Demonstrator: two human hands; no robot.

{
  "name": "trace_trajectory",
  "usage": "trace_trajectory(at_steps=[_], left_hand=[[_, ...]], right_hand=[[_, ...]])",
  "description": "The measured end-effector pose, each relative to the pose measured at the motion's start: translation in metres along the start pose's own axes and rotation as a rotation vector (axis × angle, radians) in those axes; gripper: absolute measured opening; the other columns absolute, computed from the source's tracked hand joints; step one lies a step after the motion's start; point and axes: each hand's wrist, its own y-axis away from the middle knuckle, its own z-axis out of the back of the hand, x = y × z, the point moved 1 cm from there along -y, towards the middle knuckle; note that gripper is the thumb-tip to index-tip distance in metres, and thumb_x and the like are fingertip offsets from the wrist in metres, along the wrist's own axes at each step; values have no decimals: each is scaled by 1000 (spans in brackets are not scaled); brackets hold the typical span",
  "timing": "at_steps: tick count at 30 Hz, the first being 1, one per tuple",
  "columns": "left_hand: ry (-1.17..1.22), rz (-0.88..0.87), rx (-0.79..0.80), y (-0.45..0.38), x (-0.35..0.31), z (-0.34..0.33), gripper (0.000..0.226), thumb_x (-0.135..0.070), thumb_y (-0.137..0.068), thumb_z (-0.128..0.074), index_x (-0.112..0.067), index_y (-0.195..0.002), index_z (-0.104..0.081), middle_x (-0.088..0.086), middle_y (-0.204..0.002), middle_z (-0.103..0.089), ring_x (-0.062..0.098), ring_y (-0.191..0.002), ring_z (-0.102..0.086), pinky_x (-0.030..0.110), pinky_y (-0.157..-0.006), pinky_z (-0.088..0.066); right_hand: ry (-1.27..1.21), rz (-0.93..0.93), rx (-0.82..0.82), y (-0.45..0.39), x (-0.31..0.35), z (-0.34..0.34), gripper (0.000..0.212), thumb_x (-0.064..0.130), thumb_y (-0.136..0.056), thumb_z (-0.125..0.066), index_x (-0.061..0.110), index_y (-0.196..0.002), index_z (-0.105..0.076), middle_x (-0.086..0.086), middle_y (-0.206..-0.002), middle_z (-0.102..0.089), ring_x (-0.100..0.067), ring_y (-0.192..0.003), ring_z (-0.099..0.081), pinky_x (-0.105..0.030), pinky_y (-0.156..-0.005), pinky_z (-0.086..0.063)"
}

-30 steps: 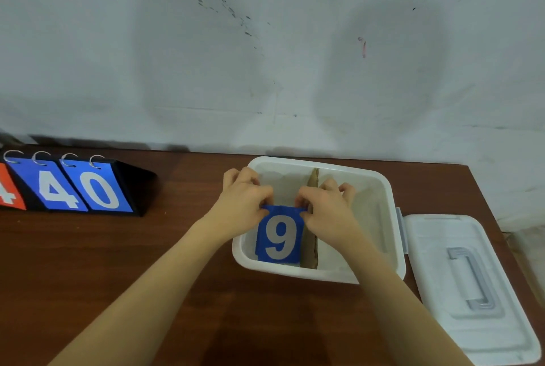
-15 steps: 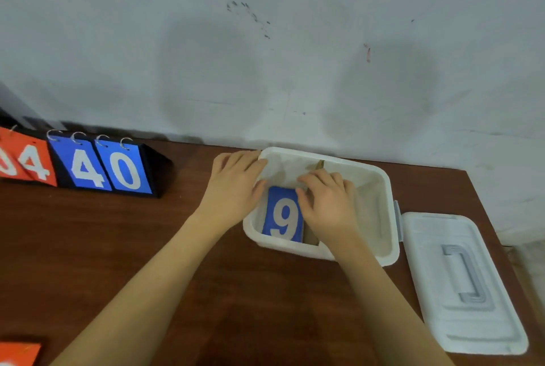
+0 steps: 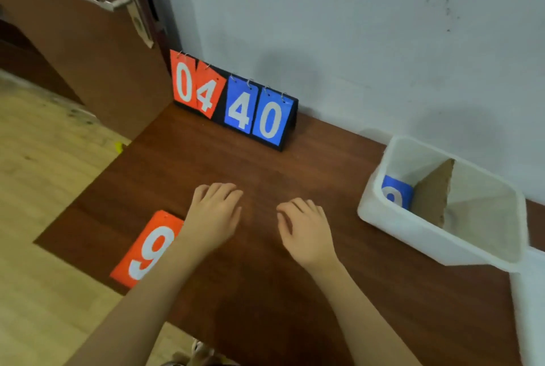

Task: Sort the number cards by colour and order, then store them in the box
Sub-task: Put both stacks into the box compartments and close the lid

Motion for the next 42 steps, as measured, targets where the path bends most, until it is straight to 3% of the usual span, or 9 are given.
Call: trace_trajectory(at_steps=[4, 7, 10, 14, 19, 25, 30, 35, 42], left_hand=[[69, 197, 145, 47, 76, -19, 35, -13, -73, -72, -9, -107, -66, 11, -113, -64, 32, -106, -59, 45, -86, -45], [43, 379, 338, 77, 120, -37, 52, -29, -86, -57, -13, -133, -44, 11, -137, -43, 33, -126, -40, 47, -96, -36], [14, 480, 455, 92, 150, -47, 69, -45, -86, -52, -13, -141, -25, 11, -140, -33, 30, -127, -35, 45, -98, -37], [39, 432, 489, 92, 166, -57, 76, -51, -81, -59, -13, -138, -27, 9, -133, -34, 27, -123, -36, 39, -96, -38], [150, 365, 436, 94, 179, -65, 75, -54, -78, -61, -18, -137, -30, 7, -134, -37, 26, -120, -38, 39, -95, -36], [261, 250, 500, 87, 193, -67, 90, -53, -76, -62, -30, -145, -8, -2, -151, -16, 31, -131, -23, 47, -100, -29], [236, 86, 564, 73, 199, -61, 76, -49, -79, -61, -32, -142, -21, -4, -148, -22, 26, -133, -21, 46, -106, -21], [403, 13, 354, 64, 197, -57, 38, -25, -92, -48, -24, -130, -46, 1, -122, -52, 17, -117, -46, 33, -100, -21], [520, 24, 295, 49, 163, -66, 35, -16, -92, -49, -22, -126, -54, 1, -112, -57, 14, -104, -52, 26, -90, -25]], right_hand=[[-91, -62, 140, -9, 47, -66, 25, 30, -93, -43, 23, -108, -62, 6, -106, -61, -18, -100, -53, -30, -86, -36], [-116, -109, 204, -13, 77, -108, 29, 34, -92, -46, 21, -114, -60, 2, -110, -60, -21, -102, -53, -33, -85, -38], [-136, -179, 269, -20, 107, -145, 37, 37, -92, -49, 21, -124, -56, -1, -119, -56, -24, -108, -50, -37, -89, -38], [-191, -346, 210, -35, 133, -172, 35, 38, -90, -53, 26, -122, -58, 1, -117, -52, -23, -106, -46, -36, -87, -35], [-136, -404, 237, -37, 151, -191, 31, 33, -82, -59, 31, -113, -55, 1, -119, -42, -23, -109, -37, -38, -93, -27], [-190, -440, 248, -44, 160, -192, 28, 18, -79, -57, 33, -94, -40, 5, -112, -46, -20, -112, -38, -39, -99, -19], [-299, -393, 222, -40, 159, -190, 27, 11, -81, -55, 32, -91, -40, 13, -95, -45, -10, -98, -44, -30, -93, -22], [-485, -344, 116, -32, 148, -179, 28, 14, -85, -54, 38, -97, -46, 18, -101, -48, 5, -94, -44, -16, -85, -28], [-484, -507, 43, -8, 110, -167, 25, 16, -91, -54, 28, -113, -56, 14, -109, -48, -4, -101, -49, -34, -96, -42]])
